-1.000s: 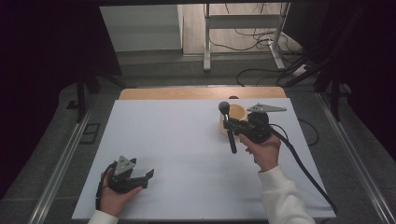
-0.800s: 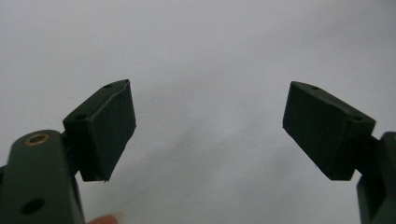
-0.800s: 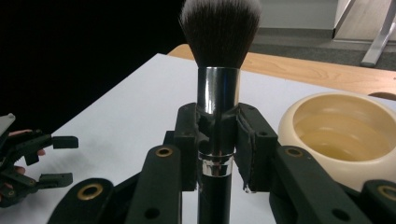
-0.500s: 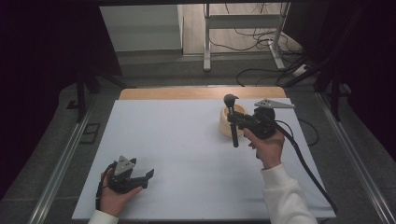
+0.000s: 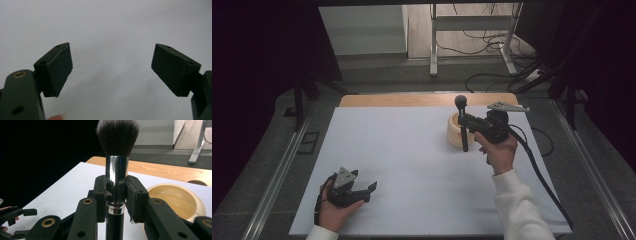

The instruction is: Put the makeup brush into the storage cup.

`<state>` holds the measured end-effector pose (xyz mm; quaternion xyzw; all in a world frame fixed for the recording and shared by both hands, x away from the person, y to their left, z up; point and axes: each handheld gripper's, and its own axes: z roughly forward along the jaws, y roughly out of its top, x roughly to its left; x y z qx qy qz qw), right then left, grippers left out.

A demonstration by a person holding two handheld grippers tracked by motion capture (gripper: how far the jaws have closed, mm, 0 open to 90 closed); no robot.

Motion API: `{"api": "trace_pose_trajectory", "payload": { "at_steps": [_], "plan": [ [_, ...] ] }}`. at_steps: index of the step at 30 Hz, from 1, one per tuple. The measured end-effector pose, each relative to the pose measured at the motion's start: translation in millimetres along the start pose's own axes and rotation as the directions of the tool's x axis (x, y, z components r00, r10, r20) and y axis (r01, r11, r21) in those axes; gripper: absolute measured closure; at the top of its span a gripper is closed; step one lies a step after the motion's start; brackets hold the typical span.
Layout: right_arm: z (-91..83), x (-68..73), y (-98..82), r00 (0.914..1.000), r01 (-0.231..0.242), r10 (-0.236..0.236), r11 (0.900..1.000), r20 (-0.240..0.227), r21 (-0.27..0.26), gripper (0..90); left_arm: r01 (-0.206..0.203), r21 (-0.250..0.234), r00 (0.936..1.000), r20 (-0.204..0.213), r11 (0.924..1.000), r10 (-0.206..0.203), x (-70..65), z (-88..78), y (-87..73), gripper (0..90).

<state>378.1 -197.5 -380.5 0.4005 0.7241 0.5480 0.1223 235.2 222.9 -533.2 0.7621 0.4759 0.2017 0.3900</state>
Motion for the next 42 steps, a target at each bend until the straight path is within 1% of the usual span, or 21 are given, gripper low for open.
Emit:
{"api": "trace_pose_trajectory", "payload": {
  "at_steps": [4, 6, 7, 8, 11, 18, 21, 27, 31, 32, 36, 39, 42],
  "plan": [
    [-0.2, -0.6, 2.5, 1.0000, 0.002, -0.002, 1.000, 0.007, -0.006, 71.6, -0.001, 0.002, 1.0000, 0.001, 1.0000, 0.001, -0.3, 0.0, 0.1, 17.6],
    [0.1, -2.1, 5.1, 0.9999, -0.009, 0.009, 1.000, 0.013, -0.014, 71.7, -0.002, 0.002, 1.0000, 0.002, 1.0000, 0.002, -0.4, 0.2, 0.2, 17.6],
    [0.5, -3.3, 7.0, 0.9992, -0.018, 0.018, 1.000, 0.036, -0.014, 71.6, -0.002, 0.002, 1.0000, 0.002, 1.0000, 0.002, -0.4, 0.2, 0.2, 17.6],
    [0.7, -4.3, 7.9, 0.9990, -0.020, 0.021, 1.000, 0.040, -0.018, 71.7, -0.002, 0.002, 1.0000, 0.003, 1.0000, 0.002, -0.3, 0.2, 0.3, 17.6],
    [0.6, -7.7, 11.7, 0.9983, -0.041, 0.043, 0.999, 0.040, -0.036, 71.7, -0.002, 0.002, 1.0000, 0.003, 1.0000, 0.002, -0.2, 0.3, 0.3, 17.6],
    [2.2, -13.6, 20.2, 0.9964, -0.060, 0.064, 0.996, 0.056, -0.061, 71.6, -0.003, 0.002, 1.0000, 0.006, 1.0000, 0.003, -0.3, 0.3, 0.4, 17.6],
    [3.7, -14.4, 22.3, 0.9962, -0.061, 0.065, 0.996, 0.058, -0.067, 71.7, -0.002, -0.001, 1.0000, 0.007, 1.0000, 0.002, -0.2, 0.2, 0.4, 17.6],
    [11.0, -16.9, 25.5, 0.9970, -0.044, 0.049, 0.996, 0.060, -0.078, 71.6, 0.000, -0.003, 0.9999, 0.010, 1.0000, 0.000, 0.2, -0.2, 0.3, 17.6],
    [16.0, -20.2, 26.1, 0.9967, -0.034, 0.040, 0.996, 0.071, -0.086, 71.6, -0.001, 0.001, 0.9999, 0.011, 1.0000, 0.001, 1.0, -0.5, 0.2, 17.6],
    [18.8, -23.3, 26.5, 0.9962, -0.029, 0.036, 0.995, 0.079, -0.091, 71.6, 0.000, 0.001, 0.9999, 0.013, 1.0000, 0.000, 1.1, -0.5, 0.2, 17.6],
    [22.5, -27.0, 27.2, 0.9955, -0.037, 0.045, 0.995, 0.084, -0.097, 71.6, -0.005, -0.003, 0.9999, 0.013, 1.0000, 0.005, -0.7, -0.9, 0.8, 17.6],
    [26.4, -30.9, 28.2, 0.9932, -0.037, 0.049, 0.993, 0.105, -0.108, 71.6, -0.007, -0.003, 0.9999, 0.014, 1.0000, 0.007, -1.4, -0.9, 0.9, 17.6],
    [28.2, -33.1, 28.9, 0.9921, -0.039, 0.052, 0.993, 0.114, -0.115, 71.6, -0.004, -0.002, 0.9999, 0.015, 1.0000, 0.004, -0.2, -0.6, 0.6, 17.5]
  ]
}}
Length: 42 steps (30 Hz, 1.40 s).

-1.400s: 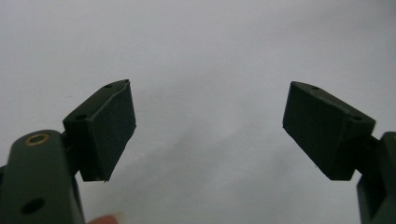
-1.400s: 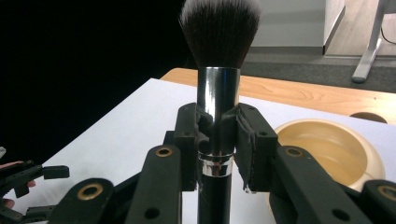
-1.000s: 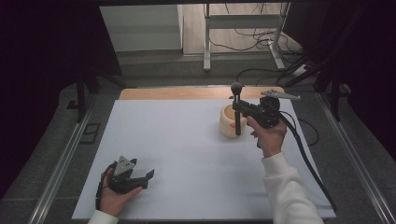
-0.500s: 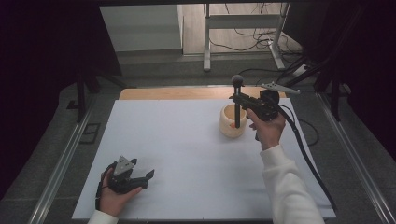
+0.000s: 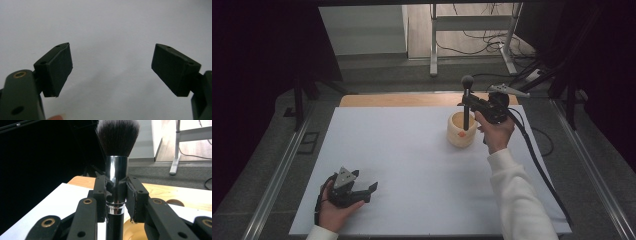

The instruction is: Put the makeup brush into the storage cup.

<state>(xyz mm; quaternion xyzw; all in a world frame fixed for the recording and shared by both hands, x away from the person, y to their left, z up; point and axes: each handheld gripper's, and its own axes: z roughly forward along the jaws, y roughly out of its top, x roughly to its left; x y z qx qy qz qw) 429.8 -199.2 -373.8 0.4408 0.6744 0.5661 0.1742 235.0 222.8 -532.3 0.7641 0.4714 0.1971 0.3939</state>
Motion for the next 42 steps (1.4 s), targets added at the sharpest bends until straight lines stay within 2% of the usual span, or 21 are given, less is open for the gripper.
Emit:
{"api": "trace_pose_trajectory", "payload": {
  "at_steps": [12, 18, 22, 31, 34, 42],
  "plan": [
    [11.8, -9.3, 1.9, 0.9999, 0.014, -0.014, 1.000, 0.008, -0.004, 71.6, 0.007, -0.003, 1.0000, 0.000, 1.0000, -0.007, 1.4, -0.9, -0.4, 17.6],
    [17.4, -15.0, 2.0, 0.9996, 0.010, -0.009, 1.000, 0.028, -0.007, 71.6, 0.007, -0.004, 1.0000, 0.000, 1.0000, -0.007, 1.0, -1.0, -0.4, 17.6],
    [19.8, -17.3, 2.0, 0.9997, -0.006, 0.006, 1.000, 0.023, -0.010, 71.6, 0.010, -0.005, 0.9999, -0.002, 0.9999, -0.010, 2.4, -1.4, -0.7, 17.6],
    [29.6, -23.6, -0.7, 0.9981, 0.023, -0.023, 1.000, 0.057, -0.011, 71.6, 0.008, -0.006, 1.0000, -0.004, 1.0000, -0.008, 2.6, -1.7, -1.1, 17.6],
    [33.2, -25.4, -1.6, 0.9984, 0.010, -0.009, 1.000, 0.057, -0.023, 71.6, 0.008, -0.004, 1.0000, -0.004, 1.0000, -0.008, 2.7, -1.4, -1.0, 17.6],
    [40.2, -28.6, -4.4, 0.9976, 0.022, -0.021, 0.999, 0.065, -0.023, 71.6, 0.009, -0.005, 0.9999, -0.007, 0.9999, -0.009, 4.2, -2.7, -1.8, 17.6]
  ]
}}
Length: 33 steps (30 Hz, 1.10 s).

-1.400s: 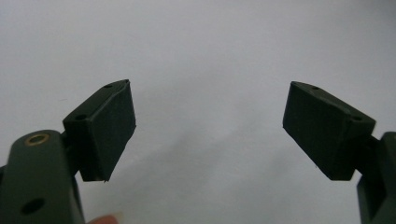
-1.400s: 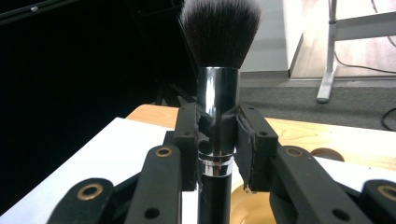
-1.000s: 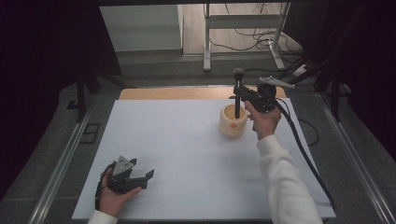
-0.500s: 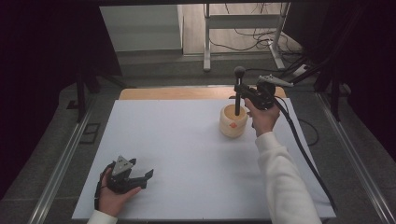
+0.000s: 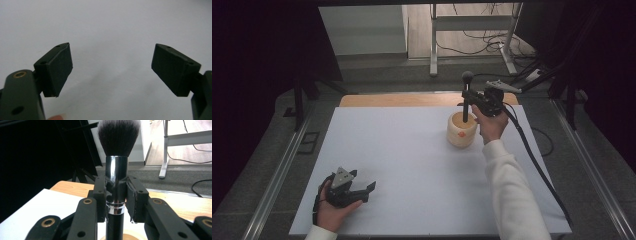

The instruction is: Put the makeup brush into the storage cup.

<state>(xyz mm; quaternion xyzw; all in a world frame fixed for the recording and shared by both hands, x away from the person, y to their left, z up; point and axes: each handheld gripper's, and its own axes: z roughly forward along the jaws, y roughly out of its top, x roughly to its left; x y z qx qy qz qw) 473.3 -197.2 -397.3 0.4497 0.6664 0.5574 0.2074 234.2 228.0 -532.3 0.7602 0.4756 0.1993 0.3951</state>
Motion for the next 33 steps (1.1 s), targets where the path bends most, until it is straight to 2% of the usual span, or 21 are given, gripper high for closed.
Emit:
{"api": "trace_pose_trajectory", "payload": {
  "at_steps": [15, 20, 24, 33],
  "plan": [
    [2.0, 2.2, -8.3, 0.9976, 0.065, -0.065, 0.998, 0.022, 0.003, 71.4, -0.002, -0.001, 1.0000, 0.001, 1.0000, 0.002, -0.7, -0.6, -0.1, 17.6],
    [3.4, 3.3, -10.8, 0.9974, 0.070, -0.070, 0.998, 0.014, 0.005, 71.5, -0.003, 0.001, 1.0000, 0.001, 1.0000, 0.003, -0.7, -0.4, -0.3, 17.6],
    [5.2, 1.9, -16.4, 0.9973, 0.068, -0.068, 0.998, 0.030, 0.001, 71.5, -0.003, 0.006, 1.0000, 0.004, 1.0000, 0.003, -0.7, -0.1, -0.4, 17.6],
    [6.2, 0.6, -28.5, 0.9961, 0.082, -0.082, 0.997, 0.033, 0.000, 71.4, -0.004, 0.005, 1.0000, 0.005, 1.0000, 0.004, -1.0, -0.1, -0.2, 17.6]
  ]
}}
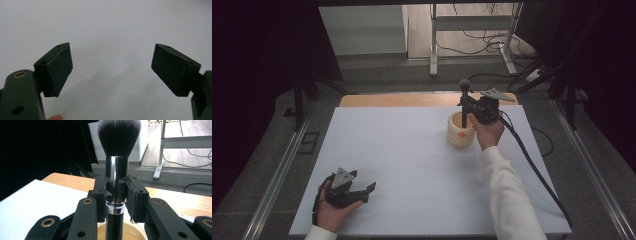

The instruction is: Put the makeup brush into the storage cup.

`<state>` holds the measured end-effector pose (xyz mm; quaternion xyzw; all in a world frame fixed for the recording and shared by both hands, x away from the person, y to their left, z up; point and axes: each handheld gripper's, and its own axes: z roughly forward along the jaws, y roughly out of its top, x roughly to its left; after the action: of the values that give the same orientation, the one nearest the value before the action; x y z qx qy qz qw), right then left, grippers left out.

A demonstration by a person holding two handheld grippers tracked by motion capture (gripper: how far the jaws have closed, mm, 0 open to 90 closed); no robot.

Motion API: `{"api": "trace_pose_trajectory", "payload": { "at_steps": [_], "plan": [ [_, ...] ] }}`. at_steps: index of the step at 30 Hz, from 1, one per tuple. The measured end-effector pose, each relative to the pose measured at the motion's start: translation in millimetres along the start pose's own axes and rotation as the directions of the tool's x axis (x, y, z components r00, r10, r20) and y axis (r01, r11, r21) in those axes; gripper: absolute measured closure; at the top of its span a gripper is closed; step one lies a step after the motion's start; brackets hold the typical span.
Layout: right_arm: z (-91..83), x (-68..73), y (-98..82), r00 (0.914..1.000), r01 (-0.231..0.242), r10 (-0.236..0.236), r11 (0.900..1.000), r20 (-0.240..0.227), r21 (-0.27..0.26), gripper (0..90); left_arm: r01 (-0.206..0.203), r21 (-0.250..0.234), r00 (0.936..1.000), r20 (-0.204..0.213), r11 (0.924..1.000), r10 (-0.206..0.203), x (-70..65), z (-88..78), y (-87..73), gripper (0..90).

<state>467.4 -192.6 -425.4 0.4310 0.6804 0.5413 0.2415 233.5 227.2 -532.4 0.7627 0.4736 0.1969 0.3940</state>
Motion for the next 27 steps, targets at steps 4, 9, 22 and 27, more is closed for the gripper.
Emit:
{"api": "trace_pose_trajectory", "payload": {
  "at_steps": [4, 9, 22, 27],
  "plan": [
    [-0.7, 1.1, -6.6, 1.0000, 0.006, -0.006, 1.000, -0.001, 0.002, 71.4, 0.000, 0.001, 1.0000, 0.001, 1.0000, 0.000, -0.1, 0.3, 0.0, 17.6],
    [-1.5, 1.6, -13.5, 0.9999, 0.010, -0.010, 1.000, -0.005, 0.002, 71.4, 0.000, 0.002, 1.0000, 0.003, 1.0000, 0.000, -0.4, 0.5, 0.1, 17.6],
    [-2.6, 3.2, -17.4, 0.9994, 0.033, -0.034, 0.999, 0.001, 0.014, 71.2, -0.003, 0.005, 1.0000, 0.003, 1.0000, 0.003, -0.8, 0.8, 0.1, 17.7],
    [-3.3, 2.8, -18.7, 0.9992, 0.039, -0.039, 0.999, 0.003, 0.021, 71.2, -0.005, 0.006, 1.0000, 0.005, 1.0000, 0.005, -1.0, 1.3, 0.2, 17.7]
  ]
}}
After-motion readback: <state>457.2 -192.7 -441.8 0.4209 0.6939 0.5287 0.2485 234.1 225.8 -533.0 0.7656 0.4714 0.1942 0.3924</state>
